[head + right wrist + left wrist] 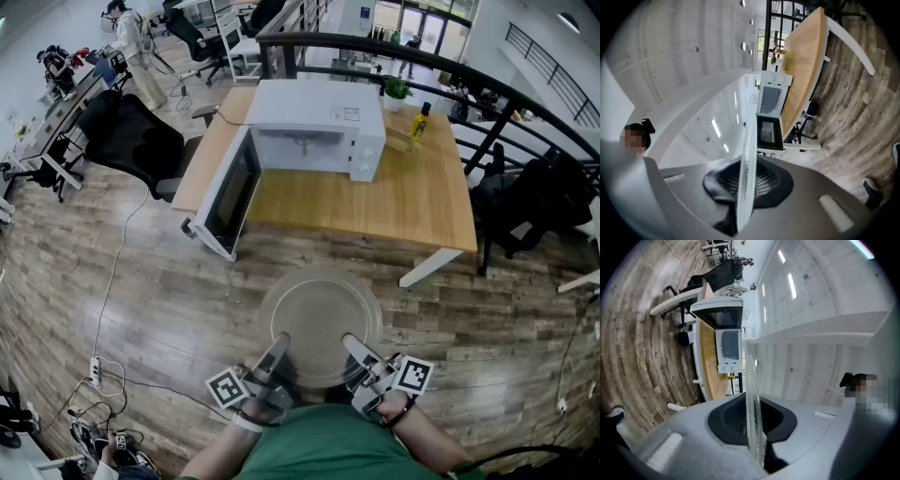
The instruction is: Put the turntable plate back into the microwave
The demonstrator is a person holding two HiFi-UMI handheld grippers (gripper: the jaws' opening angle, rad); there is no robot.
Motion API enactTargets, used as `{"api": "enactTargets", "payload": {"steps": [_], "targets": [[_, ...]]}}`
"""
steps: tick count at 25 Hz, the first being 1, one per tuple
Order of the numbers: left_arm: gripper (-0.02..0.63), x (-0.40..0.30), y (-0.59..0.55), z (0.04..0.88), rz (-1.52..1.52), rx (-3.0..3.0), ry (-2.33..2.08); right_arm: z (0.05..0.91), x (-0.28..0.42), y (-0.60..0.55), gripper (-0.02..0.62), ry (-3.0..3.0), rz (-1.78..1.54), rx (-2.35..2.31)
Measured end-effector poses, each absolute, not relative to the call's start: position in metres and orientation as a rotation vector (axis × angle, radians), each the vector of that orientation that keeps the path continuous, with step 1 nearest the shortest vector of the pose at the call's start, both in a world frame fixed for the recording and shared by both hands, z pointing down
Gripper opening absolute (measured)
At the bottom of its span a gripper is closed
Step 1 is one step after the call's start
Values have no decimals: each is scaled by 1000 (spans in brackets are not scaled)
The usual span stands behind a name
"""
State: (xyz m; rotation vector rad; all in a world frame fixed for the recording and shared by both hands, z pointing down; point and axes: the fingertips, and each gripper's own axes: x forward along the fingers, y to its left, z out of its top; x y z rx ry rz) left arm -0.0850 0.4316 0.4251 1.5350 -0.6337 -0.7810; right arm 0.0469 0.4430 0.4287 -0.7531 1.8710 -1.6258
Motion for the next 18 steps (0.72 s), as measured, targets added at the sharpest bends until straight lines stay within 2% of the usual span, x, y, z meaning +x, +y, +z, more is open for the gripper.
{"api": "enactTargets", "payload": {"steps": [18], "targets": [[34,-120,415,402,-782,1585,-567,407,12,432,34,1903,-1529,-776]]}}
